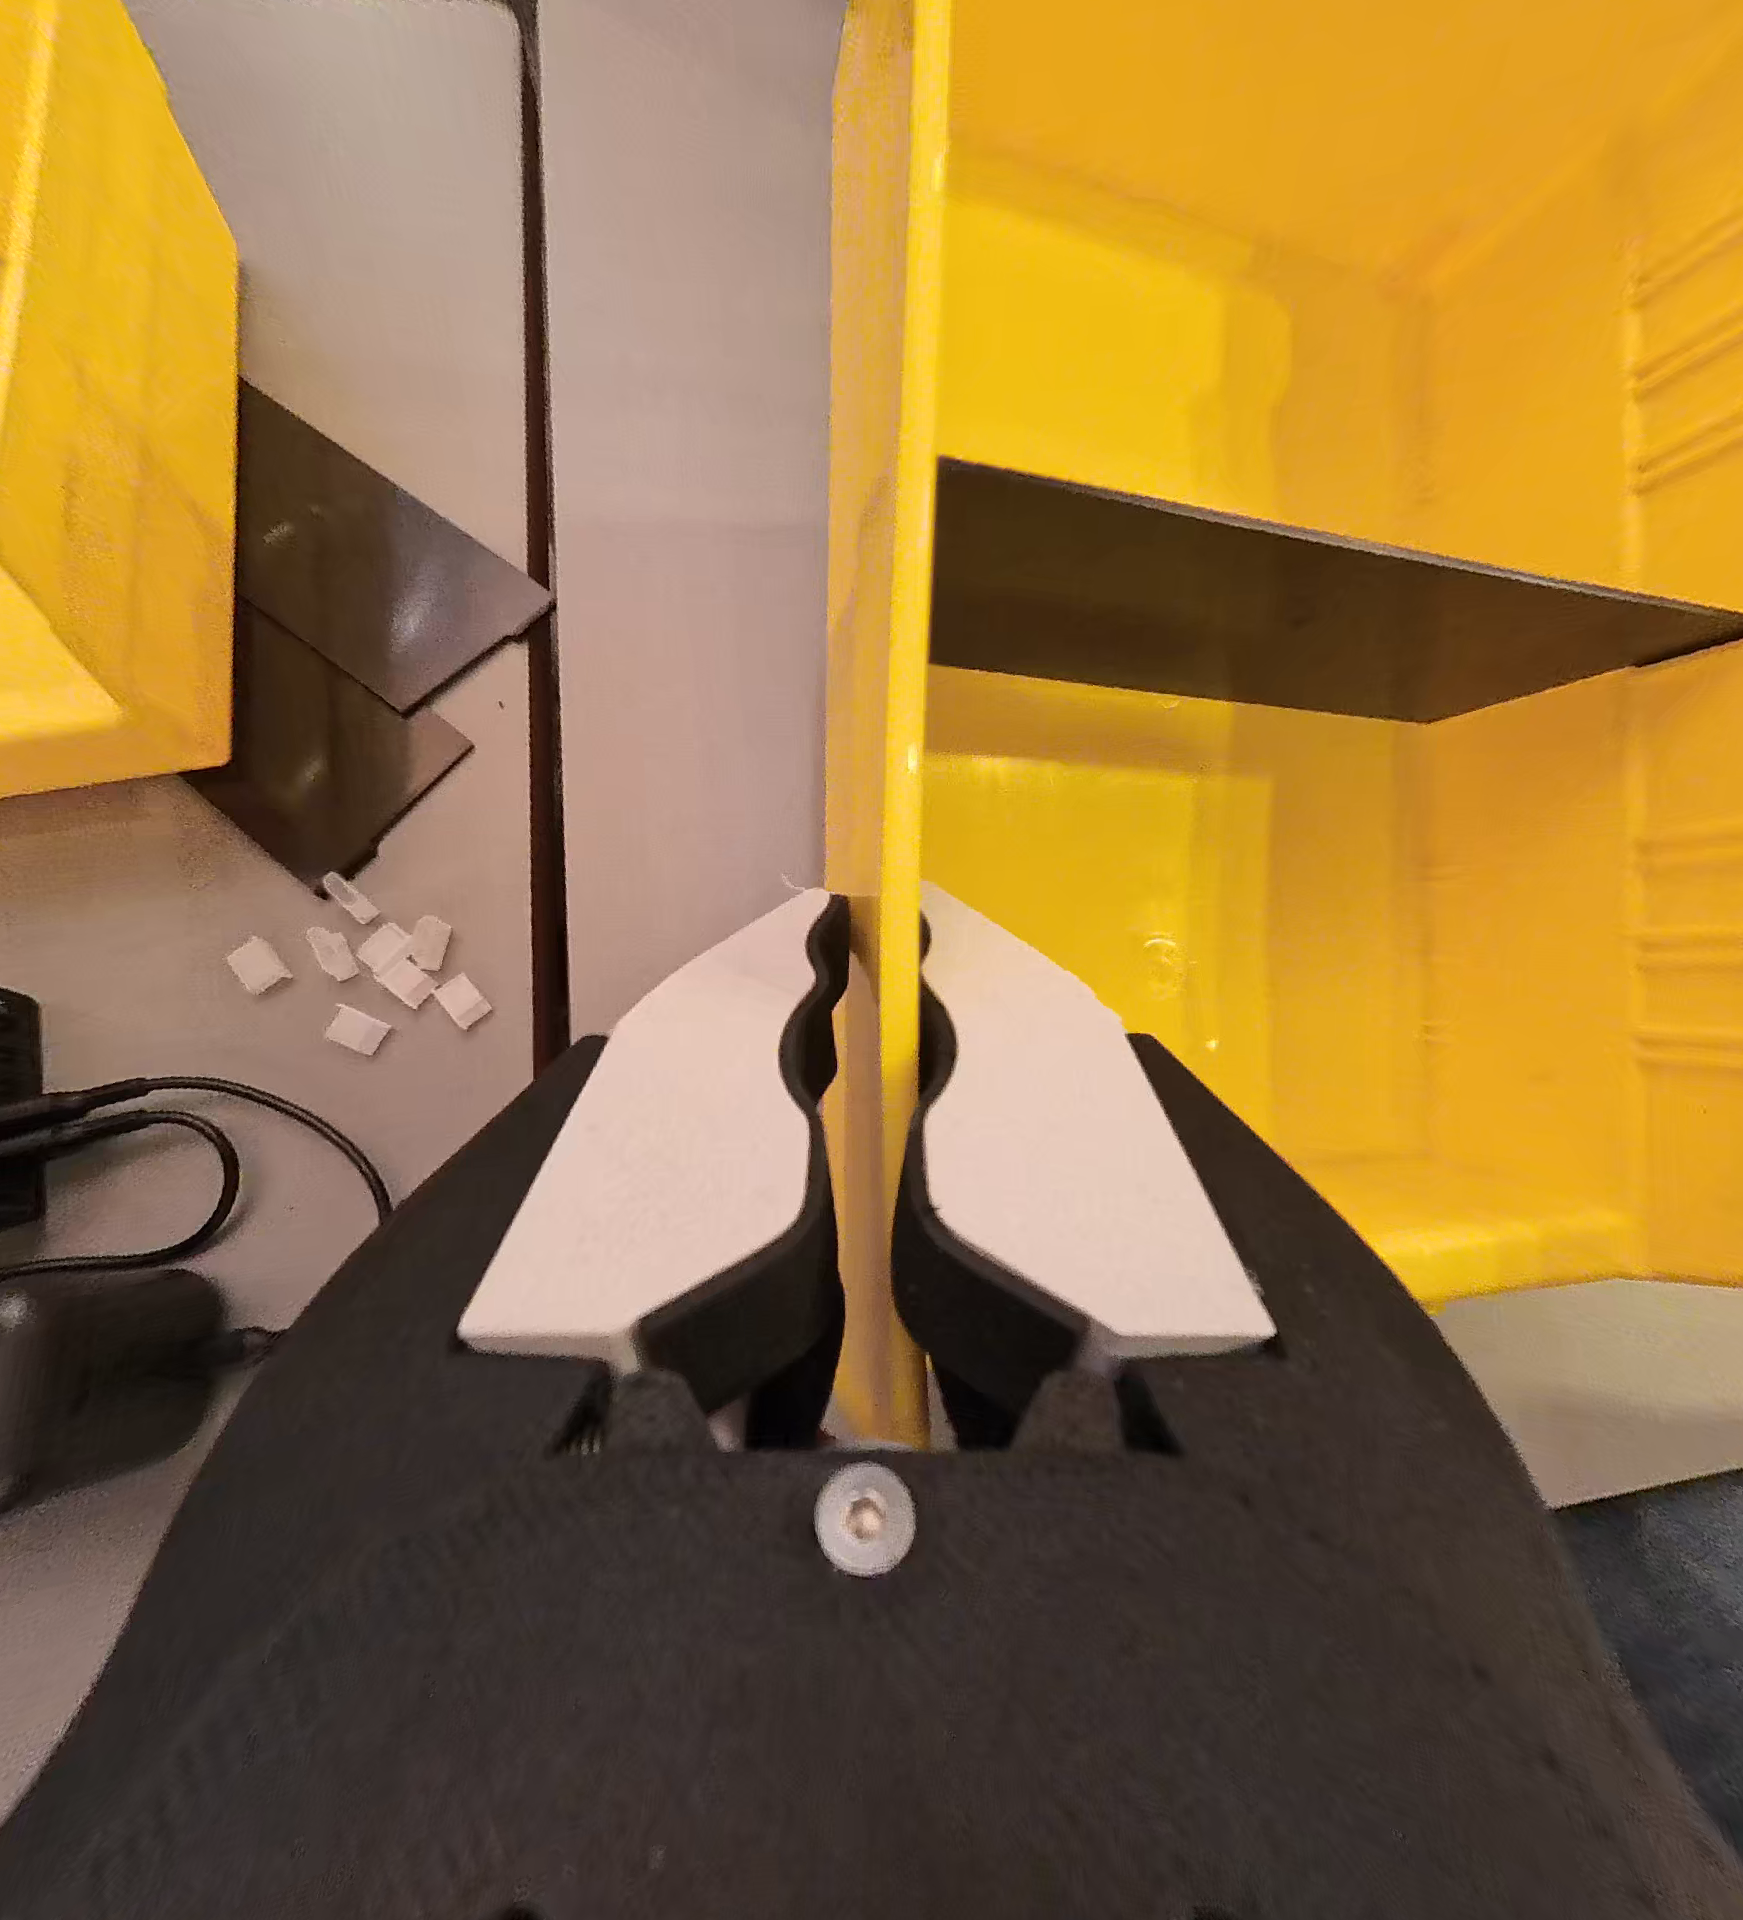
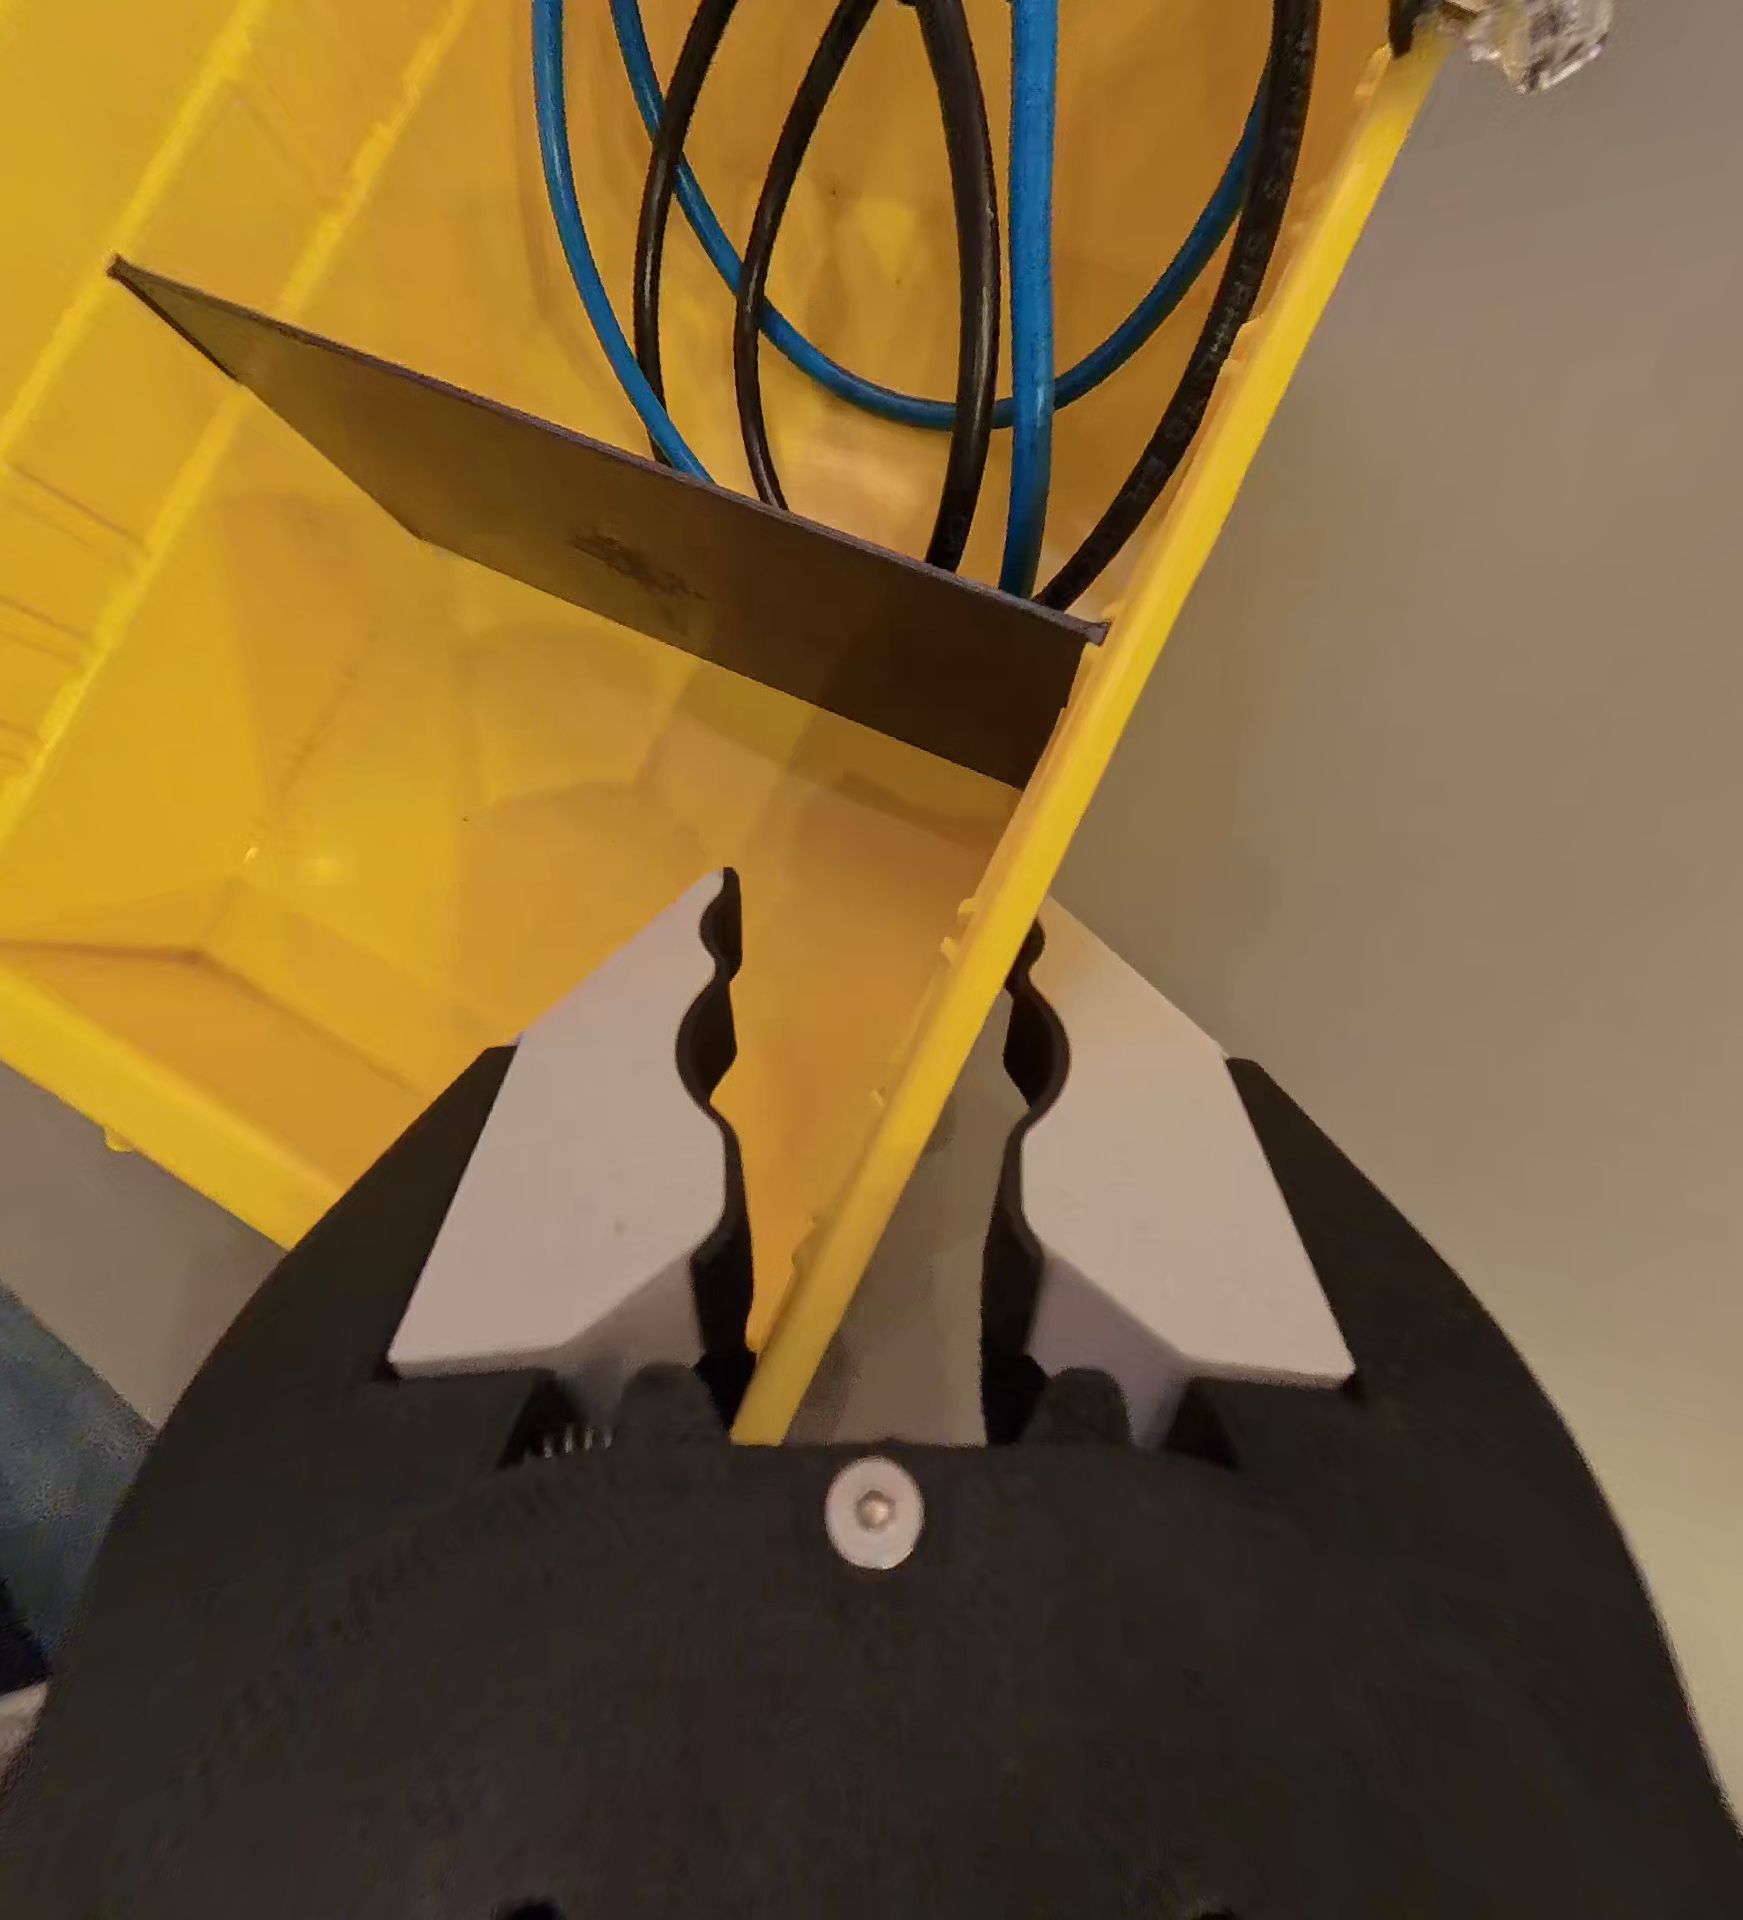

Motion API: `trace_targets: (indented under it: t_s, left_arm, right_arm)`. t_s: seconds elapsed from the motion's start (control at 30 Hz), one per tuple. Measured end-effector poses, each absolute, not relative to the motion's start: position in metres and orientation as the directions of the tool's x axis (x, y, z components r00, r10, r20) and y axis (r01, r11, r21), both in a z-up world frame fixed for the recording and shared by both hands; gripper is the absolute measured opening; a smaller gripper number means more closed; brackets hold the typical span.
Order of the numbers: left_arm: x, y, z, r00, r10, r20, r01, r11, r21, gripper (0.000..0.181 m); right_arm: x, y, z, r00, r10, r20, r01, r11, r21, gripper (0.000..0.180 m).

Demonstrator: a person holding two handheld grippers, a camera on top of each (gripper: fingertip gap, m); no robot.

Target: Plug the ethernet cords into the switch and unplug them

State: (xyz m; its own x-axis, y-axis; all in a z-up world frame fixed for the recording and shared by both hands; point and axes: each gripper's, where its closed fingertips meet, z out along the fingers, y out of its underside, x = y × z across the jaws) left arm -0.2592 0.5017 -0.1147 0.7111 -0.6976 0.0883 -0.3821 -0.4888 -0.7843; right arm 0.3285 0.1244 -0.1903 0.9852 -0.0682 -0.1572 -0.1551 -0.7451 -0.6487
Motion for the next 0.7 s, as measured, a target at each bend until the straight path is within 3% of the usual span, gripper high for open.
trace_targets:
  t_s: [0.27, 0.37, 0.57, 0.7]
  left_arm:
    - [-0.281, 0.493, -0.049, 0.725, -0.669, 0.164, -0.156, -0.391, -0.907, 0.007]
    - [-0.281, 0.491, -0.026, 0.713, -0.672, 0.199, -0.079, -0.359, -0.930, 0.007]
    - [-0.267, 0.478, 0.001, 0.682, -0.708, 0.184, -0.061, -0.306, -0.950, 0.007]
    - [-0.255, 0.471, 0.010, 0.676, -0.722, 0.149, -0.082, -0.274, -0.958, 0.007]
  right_arm:
    - [0.218, 0.203, -0.178, 0.963, 0.073, -0.260, -0.148, -0.663, -0.734, 0.081]
    - [0.184, 0.229, -0.179, 0.961, 0.129, -0.244, -0.099, -0.665, -0.740, 0.085]
    - [0.108, 0.273, -0.175, 0.936, 0.205, -0.288, -0.098, -0.631, -0.770, 0.103]
    - [0.067, 0.298, -0.172, 0.903, 0.247, -0.351, -0.125, -0.629, -0.767, 0.105]
